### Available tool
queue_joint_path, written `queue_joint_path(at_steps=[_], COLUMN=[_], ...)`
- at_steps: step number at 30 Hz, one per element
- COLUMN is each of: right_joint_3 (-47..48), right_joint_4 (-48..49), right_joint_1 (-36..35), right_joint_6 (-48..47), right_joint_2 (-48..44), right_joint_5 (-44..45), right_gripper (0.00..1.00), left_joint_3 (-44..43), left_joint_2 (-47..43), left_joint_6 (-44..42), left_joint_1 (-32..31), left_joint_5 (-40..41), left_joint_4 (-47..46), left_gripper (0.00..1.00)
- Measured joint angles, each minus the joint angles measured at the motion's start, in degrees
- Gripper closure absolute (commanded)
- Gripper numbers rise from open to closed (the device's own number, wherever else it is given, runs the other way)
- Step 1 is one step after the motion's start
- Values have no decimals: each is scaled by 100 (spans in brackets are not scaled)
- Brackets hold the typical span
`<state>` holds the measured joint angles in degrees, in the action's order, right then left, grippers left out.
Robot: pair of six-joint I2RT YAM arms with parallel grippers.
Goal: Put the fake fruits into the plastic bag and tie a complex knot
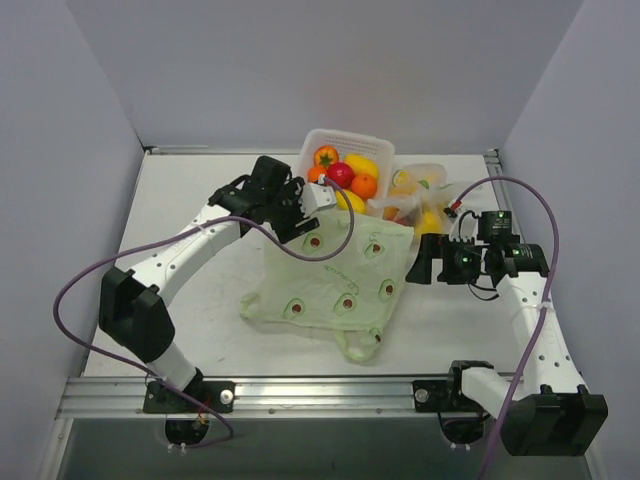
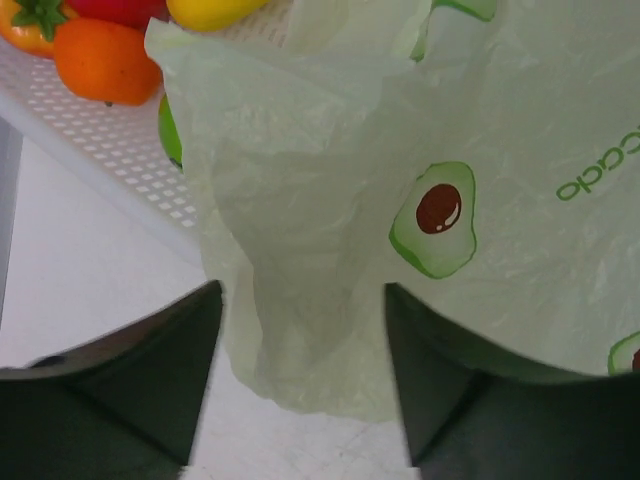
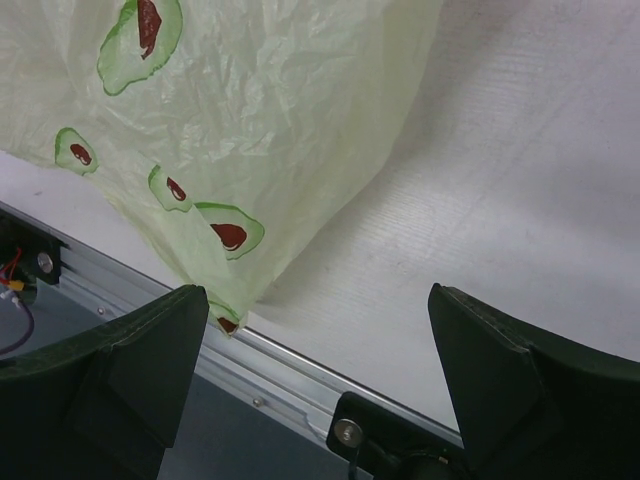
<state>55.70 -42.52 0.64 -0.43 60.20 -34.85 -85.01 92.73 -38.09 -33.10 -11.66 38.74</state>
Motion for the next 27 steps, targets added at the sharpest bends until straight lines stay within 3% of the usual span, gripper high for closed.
queue_joint_path(at_steps=[3,4,5,6,12,14,21,23,27], right_joint_3=[0,0,0,0,46,103,190,232,402], right_joint_4=[0,-2,-2,-2,-13,-11,-11,-13,7], right_joint_1=[0,2,4,7,13,13,50,50,50], right_joint_6=[13,22,24,24,24,24,-26,-68,-96], right_joint_2=[-125,-151,-157,-157,-120,-81,-17,28,254], right_joint_5=[46,76,96,111,157,157,129,94,61], right_gripper=[1,1,1,1,1,0,0,0,0], left_joint_3=[-50,-66,-66,-66,205,223,422,527,822], left_joint_2=[157,188,201,201,-332,-651,-1626,-1757,-1759], left_joint_6=[15,37,122,173,994,1495,3467,3886,4605], left_joint_1=[-63,-70,-61,-39,627,1185,4275,4754,5112], left_joint_5=[68,120,177,234,380,339,-122,-131,-111], left_joint_4=[-155,-205,-245,-256,-243,-164,-111,-42,63], left_gripper=[65,84,96,100,100,100,100,100,100])
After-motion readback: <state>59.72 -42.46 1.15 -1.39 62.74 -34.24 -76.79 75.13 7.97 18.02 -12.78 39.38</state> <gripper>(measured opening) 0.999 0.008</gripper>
